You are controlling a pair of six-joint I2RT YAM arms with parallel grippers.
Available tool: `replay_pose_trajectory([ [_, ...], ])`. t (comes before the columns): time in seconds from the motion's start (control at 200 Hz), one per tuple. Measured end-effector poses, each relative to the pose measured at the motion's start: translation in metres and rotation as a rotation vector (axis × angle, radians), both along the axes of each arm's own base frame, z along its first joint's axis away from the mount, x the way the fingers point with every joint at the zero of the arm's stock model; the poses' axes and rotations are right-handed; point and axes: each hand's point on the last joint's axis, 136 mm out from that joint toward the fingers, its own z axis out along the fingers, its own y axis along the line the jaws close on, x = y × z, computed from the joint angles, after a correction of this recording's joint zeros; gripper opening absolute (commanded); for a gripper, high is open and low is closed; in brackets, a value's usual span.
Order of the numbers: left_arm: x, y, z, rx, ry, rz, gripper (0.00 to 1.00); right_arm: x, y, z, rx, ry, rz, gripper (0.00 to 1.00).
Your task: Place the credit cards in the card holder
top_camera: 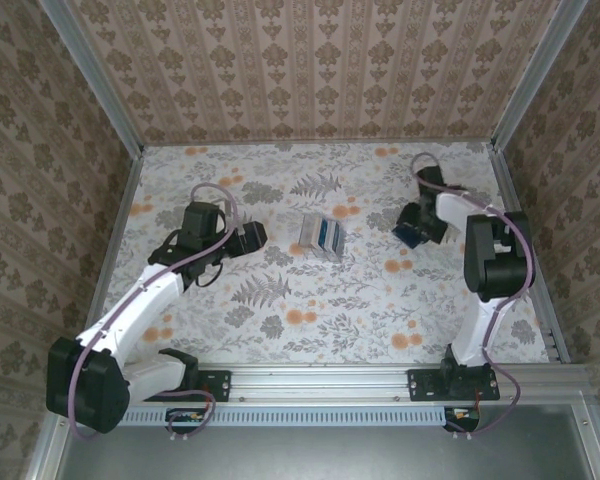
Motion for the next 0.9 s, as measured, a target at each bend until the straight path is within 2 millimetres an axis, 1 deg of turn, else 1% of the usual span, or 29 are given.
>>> replay_pose_trajectory([
  [0.02, 0.0, 0.001, -0.002, 0.002, 0.006, 0.002, 1.0, -0.004, 0.011, 0.0, 0.0, 0.0, 0.028, 0.79],
  [0.065, 0.002, 0.003, -0.006, 0.004, 0.016, 0.007, 1.0, -0.014, 0.028, 0.0, -0.005, -0.002, 0.078, 0.8],
  [0.1, 0.003, 0.005, -0.008, 0.005, 0.024, 0.006, 1.0, -0.027, 0.043, 0.0, -0.011, -0.001, 0.125, 0.8],
  [0.165, 0.003, 0.006, -0.011, 0.007, 0.033, -0.001, 1.0, -0.053, 0.059, 0.002, -0.03, 0.007, 0.197, 0.82],
  [0.26, 0.001, 0.003, -0.011, -0.003, 0.031, -0.032, 1.0, -0.09, 0.065, 0.007, -0.06, 0.017, 0.268, 0.86],
  [0.3, -0.003, -0.001, -0.012, -0.01, 0.031, -0.055, 1.0, -0.101, 0.064, 0.011, -0.059, 0.016, 0.275, 0.86],
  [0.355, -0.009, -0.006, -0.015, -0.009, 0.032, -0.091, 1.0, -0.108, 0.062, 0.016, -0.05, 0.002, 0.278, 0.87],
  [0.395, -0.015, -0.013, -0.017, -0.002, 0.03, -0.126, 1.0, -0.111, 0.062, 0.02, -0.044, -0.01, 0.282, 0.88],
  [0.45, -0.027, -0.026, -0.017, 0.021, 0.009, -0.189, 1.0, -0.11, 0.063, 0.024, -0.034, -0.022, 0.289, 0.88],
  [0.52, -0.044, -0.046, -0.016, 0.034, -0.021, -0.275, 1.0, -0.104, 0.065, 0.028, -0.03, -0.03, 0.299, 0.89],
  [0.575, -0.052, -0.055, -0.017, 0.031, -0.031, -0.314, 1.0, -0.097, 0.068, 0.03, -0.026, -0.034, 0.316, 0.89],
  [0.635, -0.052, -0.057, -0.02, 0.033, -0.034, -0.316, 1.0, -0.087, 0.072, 0.03, -0.022, -0.034, 0.337, 0.92],
  [0.675, -0.051, -0.055, -0.024, 0.04, -0.028, -0.307, 1.0, -0.08, 0.074, 0.029, -0.027, -0.03, 0.346, 0.99],
  [0.74, -0.051, -0.053, -0.032, 0.047, -0.008, -0.287, 1.0, -0.071, 0.075, 0.025, -0.043, -0.016, 0.366, 1.0],
  [0.8, -0.05, -0.051, -0.037, 0.05, 0.003, -0.271, 1.0, -0.07, 0.076, 0.021, -0.063, -0.004, 0.384, 1.0],
  [0.9, -0.051, -0.047, -0.045, 0.056, 0.017, -0.243, 1.0, -0.075, 0.073, 0.015, -0.105, 0.028, 0.412, 0.99],
])
